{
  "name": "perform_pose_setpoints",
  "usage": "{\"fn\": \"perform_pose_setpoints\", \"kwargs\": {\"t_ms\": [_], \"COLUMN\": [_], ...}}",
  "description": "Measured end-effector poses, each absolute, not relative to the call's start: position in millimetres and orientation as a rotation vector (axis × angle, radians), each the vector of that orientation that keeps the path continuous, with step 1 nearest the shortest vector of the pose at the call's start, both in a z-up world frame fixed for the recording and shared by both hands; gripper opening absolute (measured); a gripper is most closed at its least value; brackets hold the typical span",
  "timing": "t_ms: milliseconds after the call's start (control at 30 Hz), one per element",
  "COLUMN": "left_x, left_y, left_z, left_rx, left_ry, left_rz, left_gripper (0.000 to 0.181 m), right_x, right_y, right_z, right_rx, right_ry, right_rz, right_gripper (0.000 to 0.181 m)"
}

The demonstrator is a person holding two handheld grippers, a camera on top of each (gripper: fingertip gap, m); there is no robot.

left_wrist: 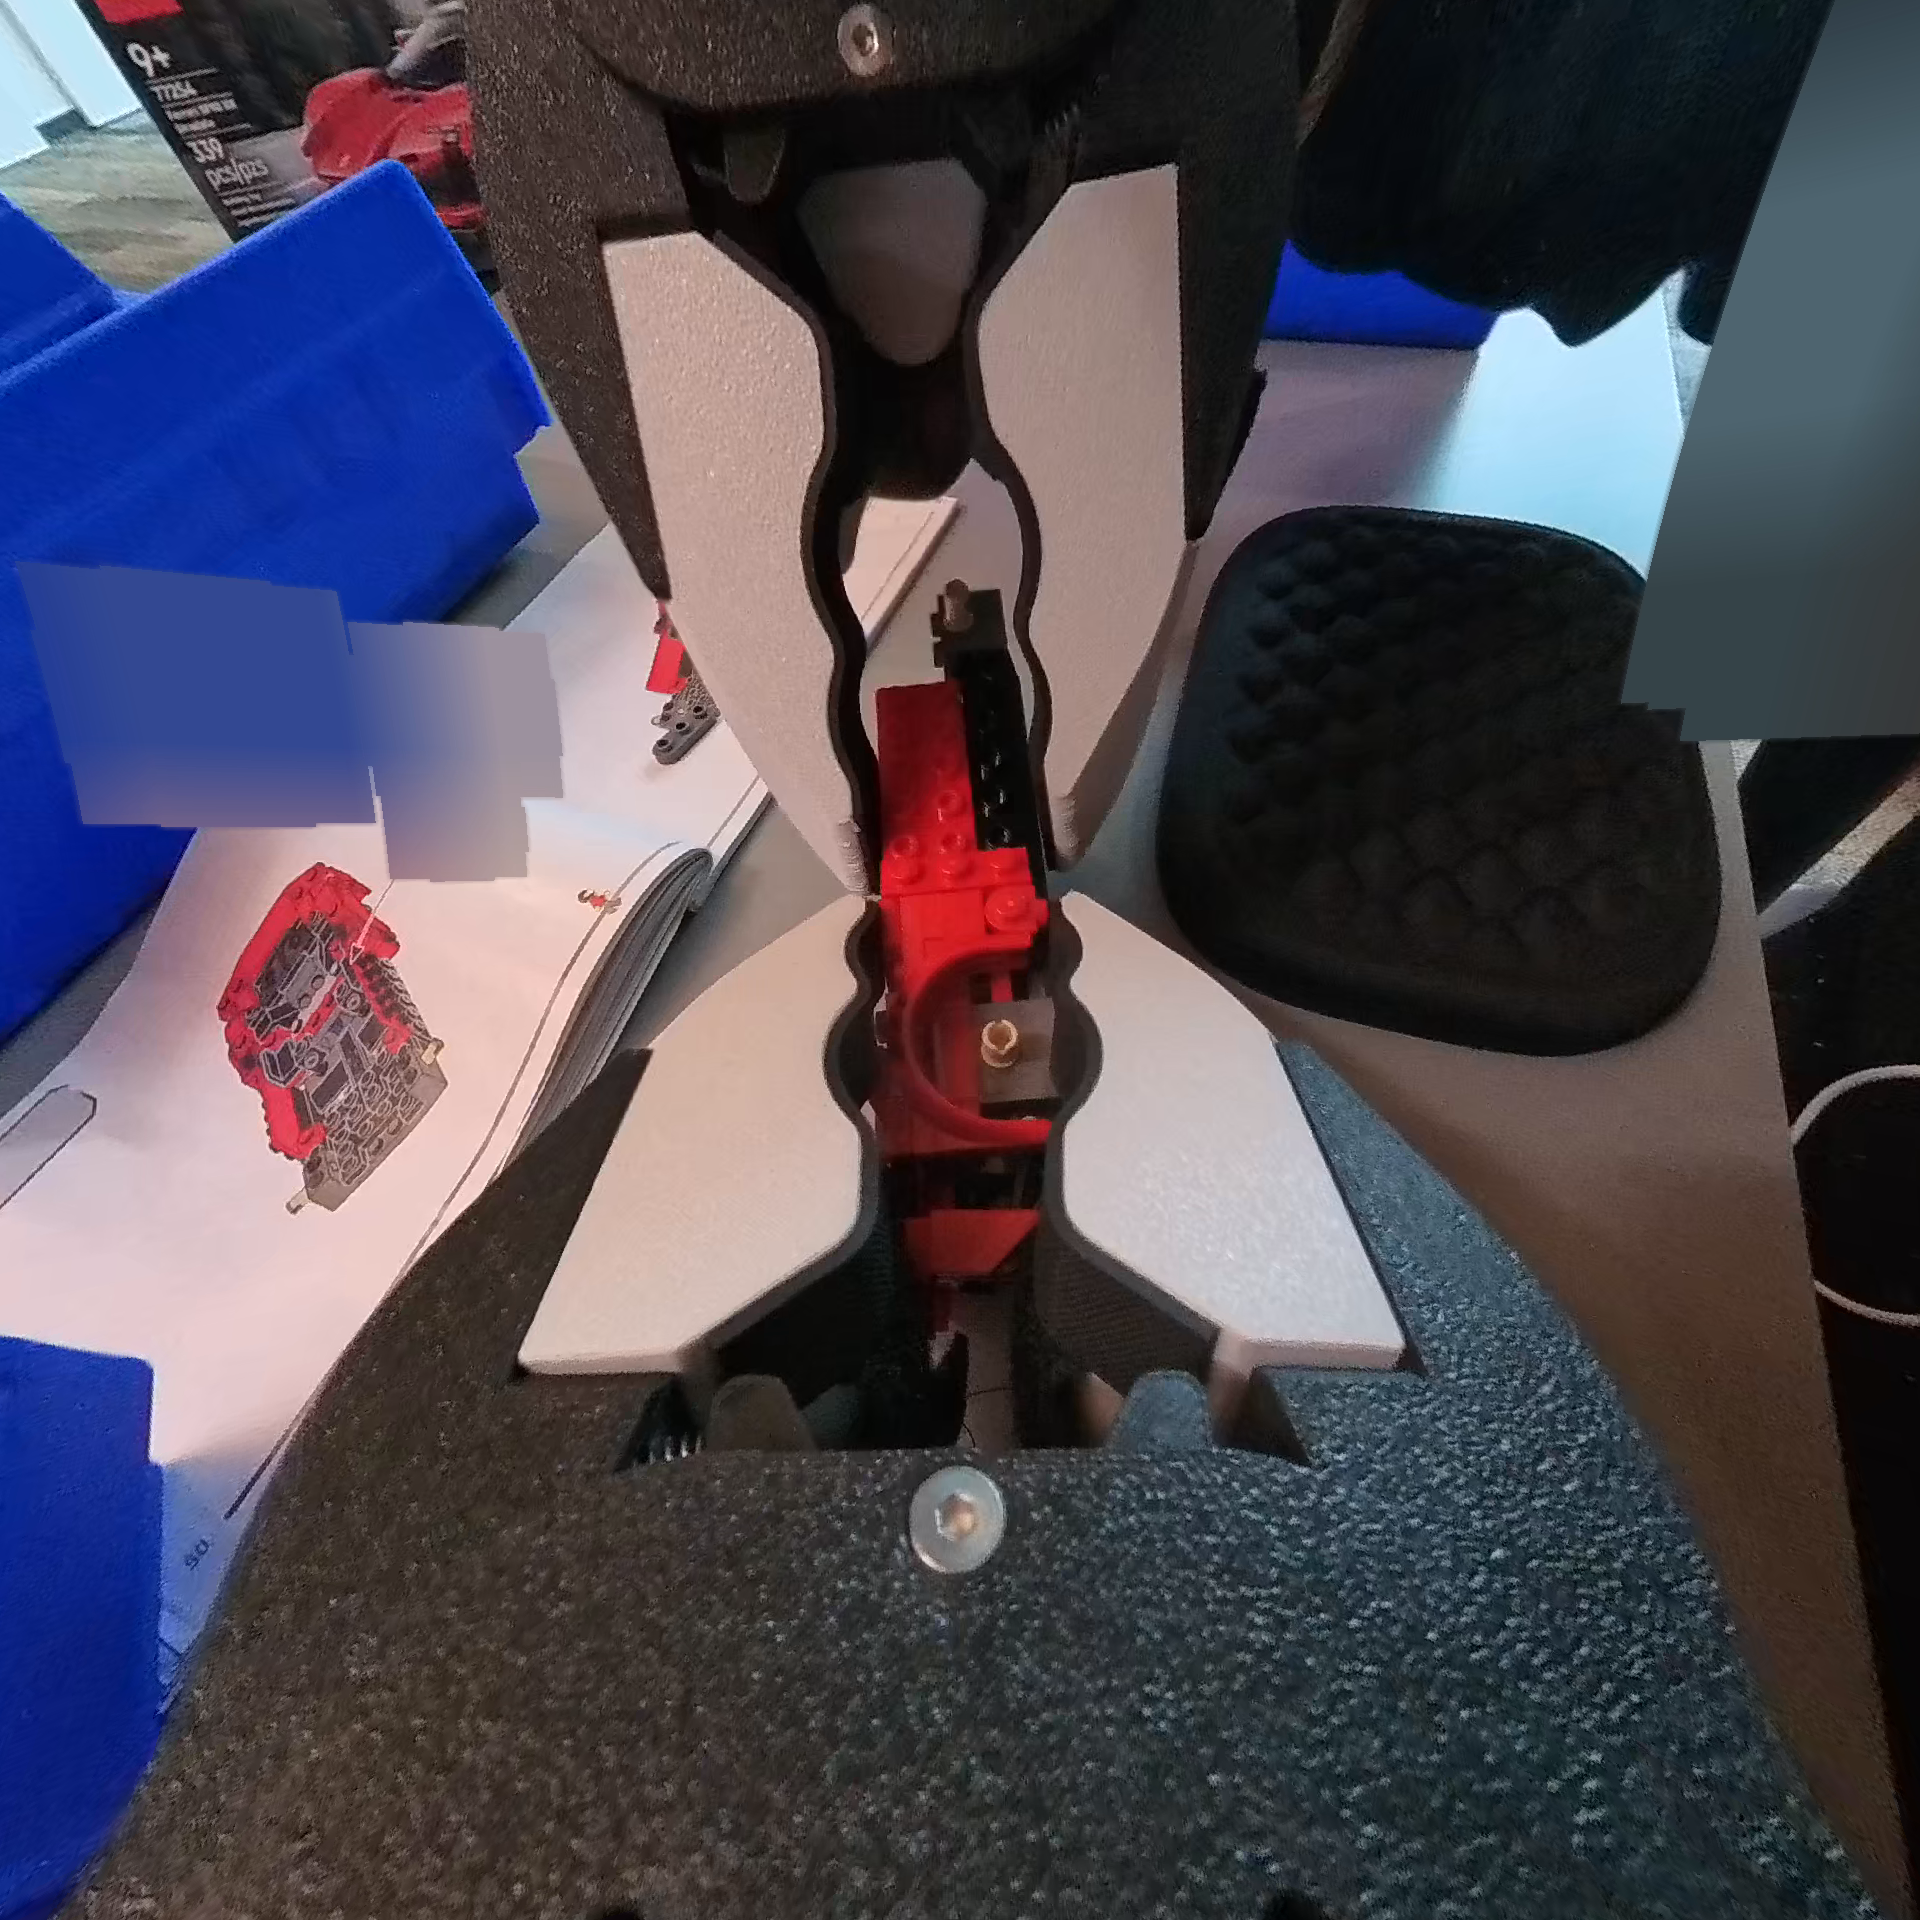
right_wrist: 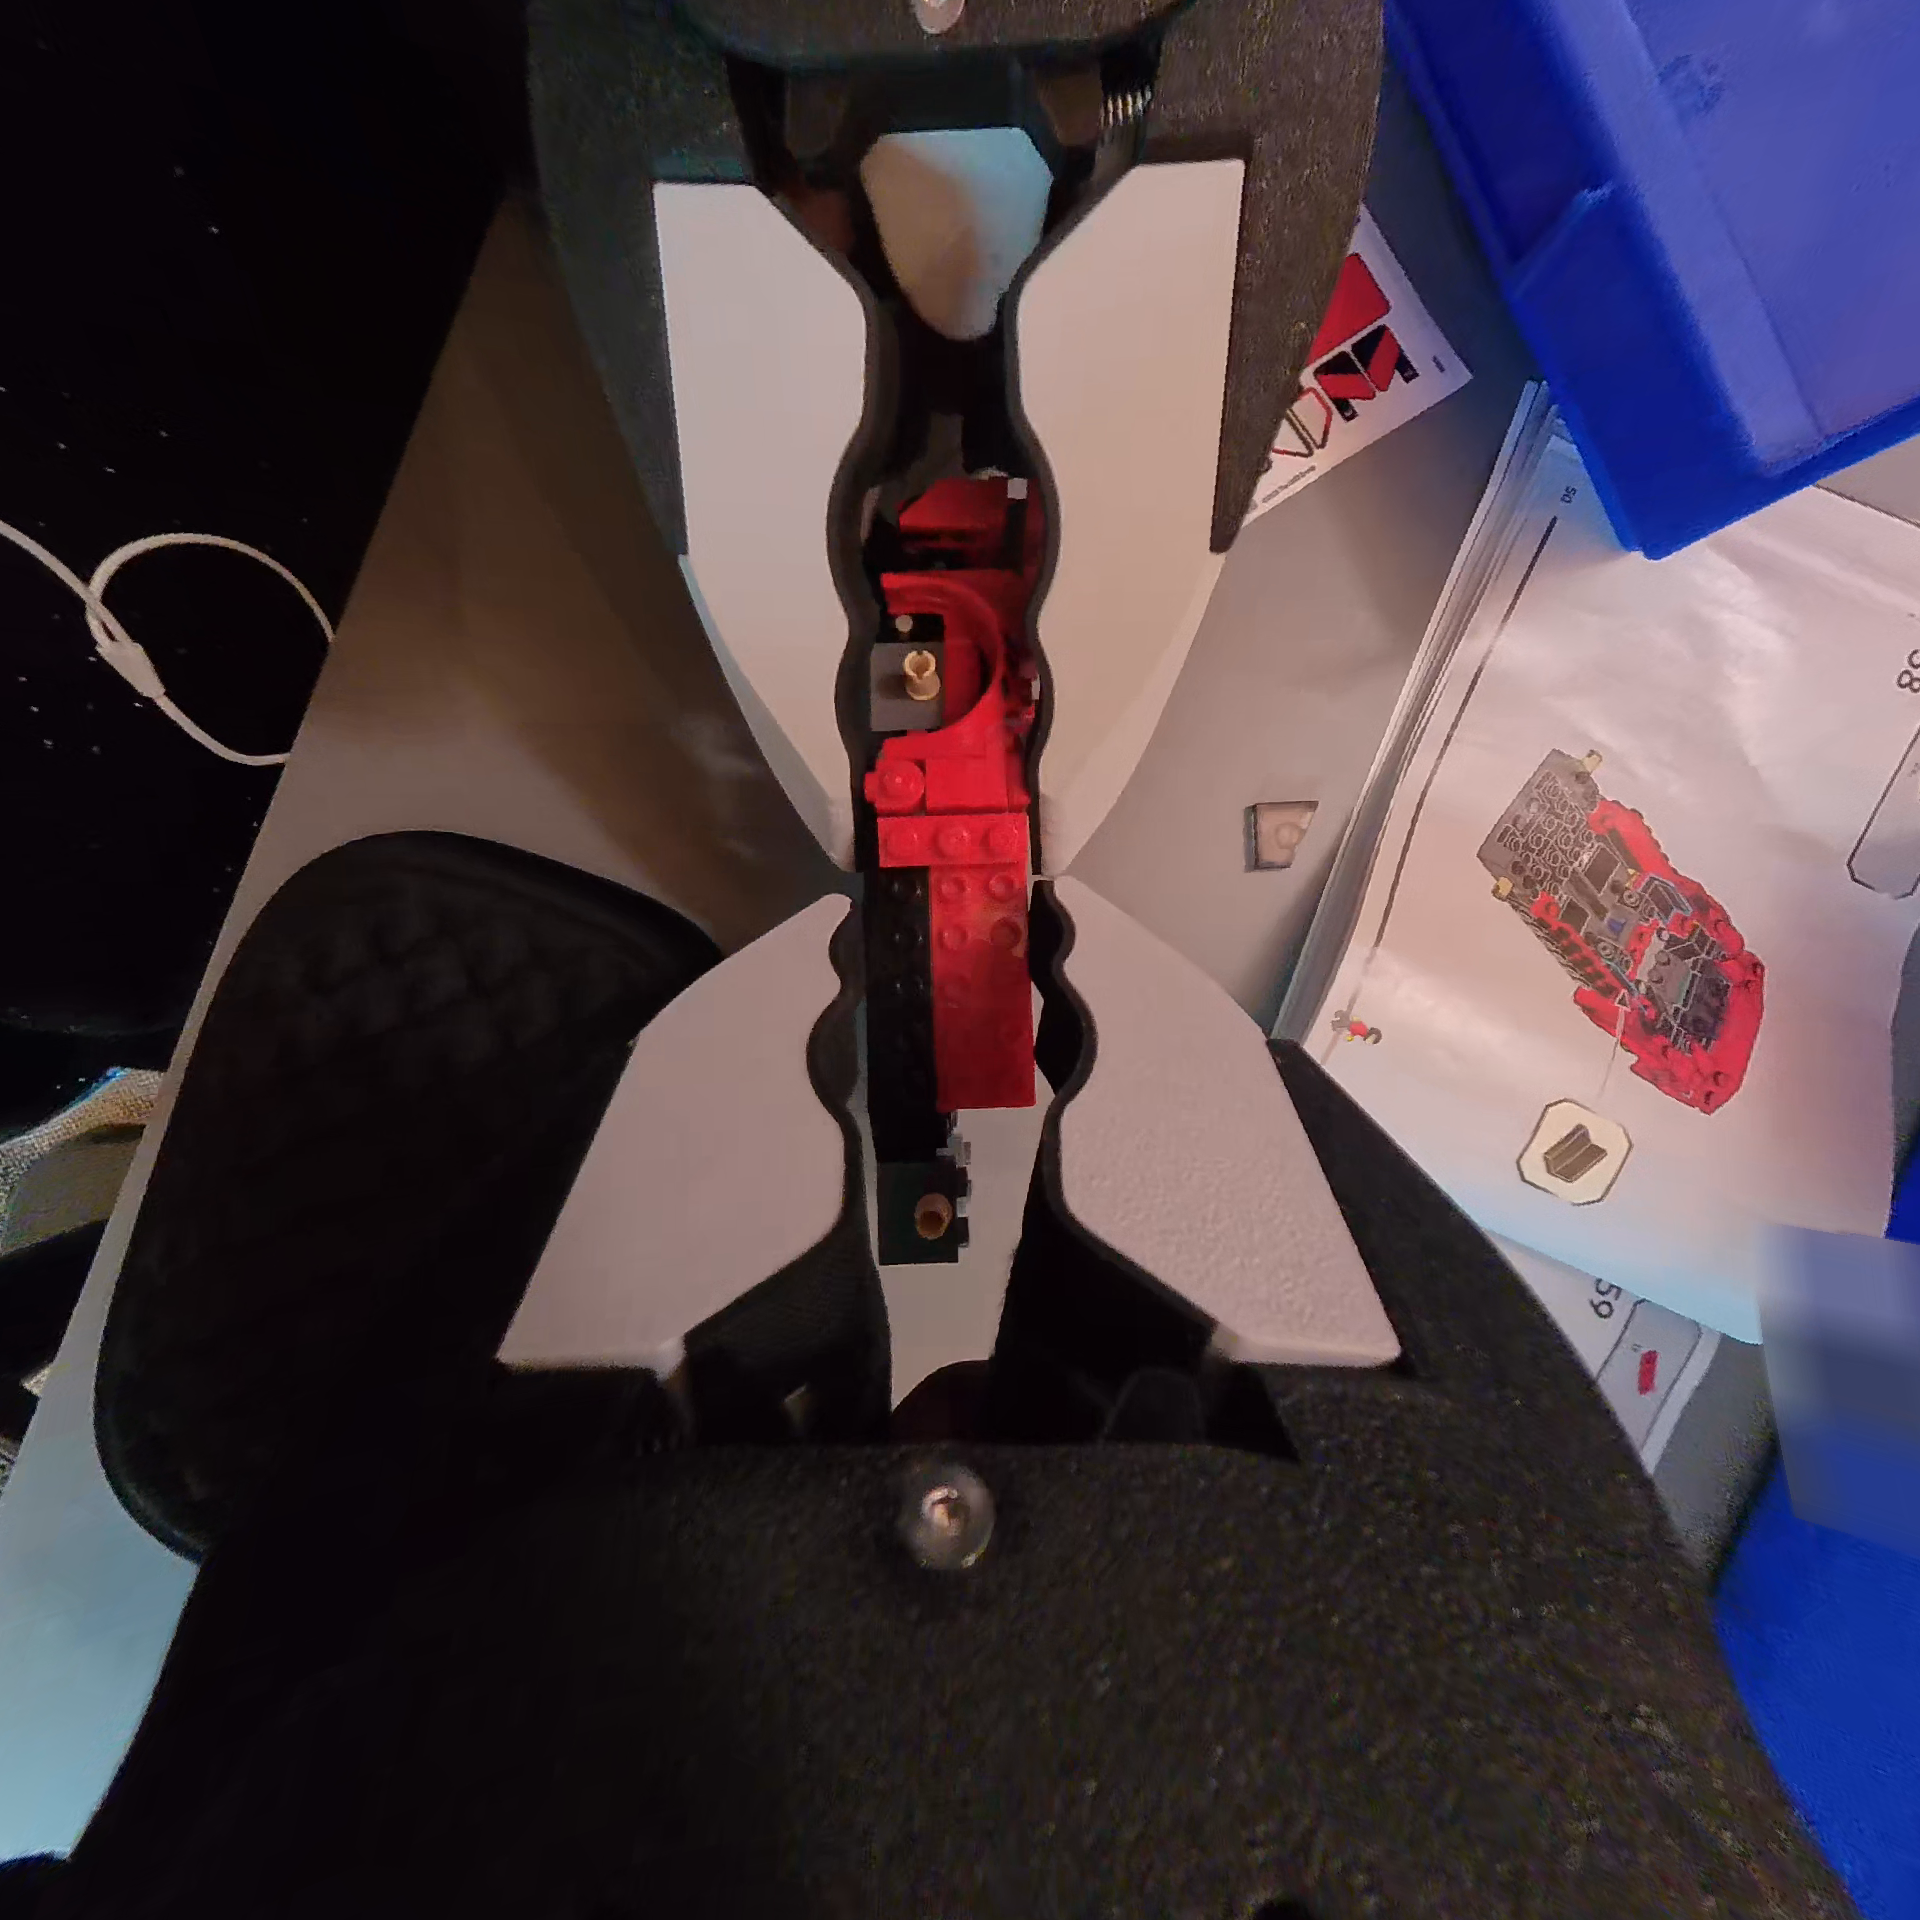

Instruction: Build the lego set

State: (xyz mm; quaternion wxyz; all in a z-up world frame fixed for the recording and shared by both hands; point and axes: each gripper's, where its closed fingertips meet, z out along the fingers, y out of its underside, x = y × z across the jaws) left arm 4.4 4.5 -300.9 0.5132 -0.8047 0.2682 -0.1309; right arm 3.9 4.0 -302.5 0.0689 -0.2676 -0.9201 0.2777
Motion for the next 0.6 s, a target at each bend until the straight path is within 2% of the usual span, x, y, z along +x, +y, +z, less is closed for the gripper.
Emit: {"fn": "perform_pose_setpoints", "kwargs": {"t_ms": [200, 267, 333, 467, 600], "left_x": [5.1, 2.1, -4.4, -12.0, -10.5], "left_y": [4.0, 3.3, -0.7, -9.4, -11.3], "left_z": [-301.8, -302.9, -304.5, -298.9, -307.8], "left_rx": [-1.946, -1.962, -1.984, -1.975, -2.017], "left_ry": [0.668, 0.661, 0.649, 0.630, 0.678], "left_rz": [-0.315, -0.280, -0.244, -0.228, -0.214], "left_gripper": [0.030, 0.048, 0.056, 0.053, 0.041], "right_x": [3.9, 4.4, 5.7, 8.1, 8.9], "right_y": [4.1, 4.9, 7.7, 6.6, 5.4], "right_z": [-303.6, -305.8, -309.9, -310.5, -310.4], "right_rx": [-0.819, -0.834, -0.861, -0.891, -0.905], "right_ry": [-2.768, -2.775, -2.780, -2.769, -2.770], "right_rz": [0.848, 0.850, 0.834, 0.861, 0.841], "right_gripper": [0.029, 0.029, 0.029, 0.029, 0.030]}}
